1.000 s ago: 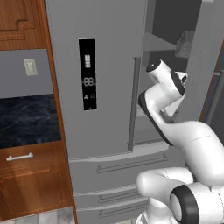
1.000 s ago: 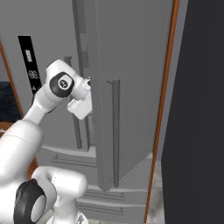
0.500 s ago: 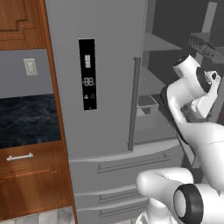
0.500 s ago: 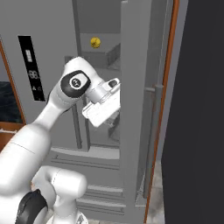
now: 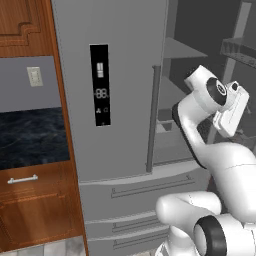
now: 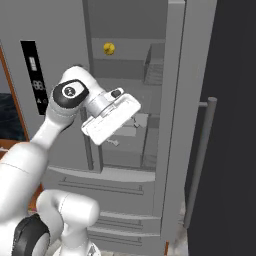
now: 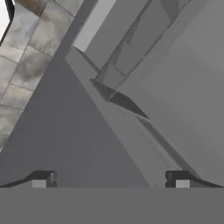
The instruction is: Retrieve a lemon from the fridge and place it on the cutting board with the fish.
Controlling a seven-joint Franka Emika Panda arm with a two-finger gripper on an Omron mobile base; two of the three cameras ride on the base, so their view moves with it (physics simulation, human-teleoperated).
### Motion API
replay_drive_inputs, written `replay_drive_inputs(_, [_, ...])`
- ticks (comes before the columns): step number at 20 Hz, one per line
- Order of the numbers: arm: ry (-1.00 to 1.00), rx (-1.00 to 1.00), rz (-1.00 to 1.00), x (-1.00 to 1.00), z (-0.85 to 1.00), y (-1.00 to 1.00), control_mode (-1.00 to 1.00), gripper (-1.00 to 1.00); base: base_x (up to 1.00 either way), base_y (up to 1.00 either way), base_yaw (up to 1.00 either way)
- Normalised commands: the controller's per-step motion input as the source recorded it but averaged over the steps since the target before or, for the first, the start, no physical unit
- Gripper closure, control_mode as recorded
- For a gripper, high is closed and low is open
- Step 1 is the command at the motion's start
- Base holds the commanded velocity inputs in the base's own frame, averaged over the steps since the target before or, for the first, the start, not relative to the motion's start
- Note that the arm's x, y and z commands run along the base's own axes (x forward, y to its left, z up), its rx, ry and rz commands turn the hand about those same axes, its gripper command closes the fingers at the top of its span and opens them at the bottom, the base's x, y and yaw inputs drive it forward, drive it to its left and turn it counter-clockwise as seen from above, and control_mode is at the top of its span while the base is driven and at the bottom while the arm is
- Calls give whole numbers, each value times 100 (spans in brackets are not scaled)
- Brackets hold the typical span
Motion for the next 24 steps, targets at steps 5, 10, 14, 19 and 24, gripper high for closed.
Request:
replay_drive_inputs(5, [0, -4, 0, 21, 2, 100, -100, -100, 0, 0, 0])
replay_drive_inputs(10, [-3, 11, -14, 63, -23, 100, -100, -100, 0, 0, 0])
replay_drive_inputs(14, [-28, 18, -29, 63, 0, 98, -100, -100, 0, 0, 0])
replay_drive_inputs(19, [-46, 33, -43, 52, 0, 62, -100, -100, 0, 0, 0])
replay_drive_inputs(24, [-69, 22, -28, -1, 0, 19, -100, -100, 0, 0, 0])
